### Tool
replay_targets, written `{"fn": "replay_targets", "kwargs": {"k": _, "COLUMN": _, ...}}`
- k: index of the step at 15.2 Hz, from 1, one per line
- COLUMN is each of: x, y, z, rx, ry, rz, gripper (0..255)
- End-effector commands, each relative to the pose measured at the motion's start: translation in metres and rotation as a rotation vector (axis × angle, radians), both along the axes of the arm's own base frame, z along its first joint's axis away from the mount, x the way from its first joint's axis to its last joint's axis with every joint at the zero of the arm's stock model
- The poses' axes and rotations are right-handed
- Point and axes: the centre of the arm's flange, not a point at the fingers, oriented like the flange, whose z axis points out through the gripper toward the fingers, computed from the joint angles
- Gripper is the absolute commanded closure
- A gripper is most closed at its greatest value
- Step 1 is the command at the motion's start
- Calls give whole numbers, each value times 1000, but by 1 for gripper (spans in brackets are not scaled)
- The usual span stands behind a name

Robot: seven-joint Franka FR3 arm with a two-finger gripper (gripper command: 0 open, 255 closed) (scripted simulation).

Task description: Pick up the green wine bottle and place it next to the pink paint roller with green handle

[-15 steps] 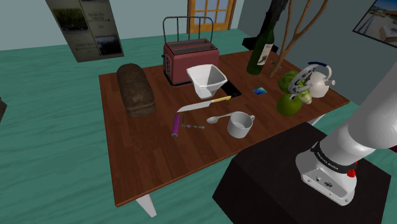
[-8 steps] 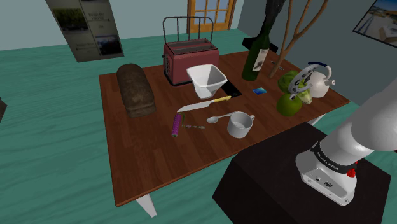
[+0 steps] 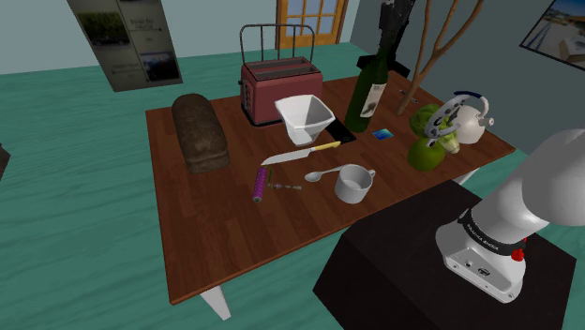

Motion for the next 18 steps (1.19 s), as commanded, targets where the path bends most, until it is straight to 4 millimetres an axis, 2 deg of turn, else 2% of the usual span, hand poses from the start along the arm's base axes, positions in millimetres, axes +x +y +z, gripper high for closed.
{"fn": "replay_targets", "kwargs": {"k": 1, "x": -6, "y": 29, "z": -1, "rx": -1, "ry": 0, "rz": -1, "gripper": 255}}
{"fn": "replay_targets", "kwargs": {"k": 18, "x": -61, "y": 247, "z": 0, "rx": -1, "ry": 0, "rz": -1, "gripper": 255}}
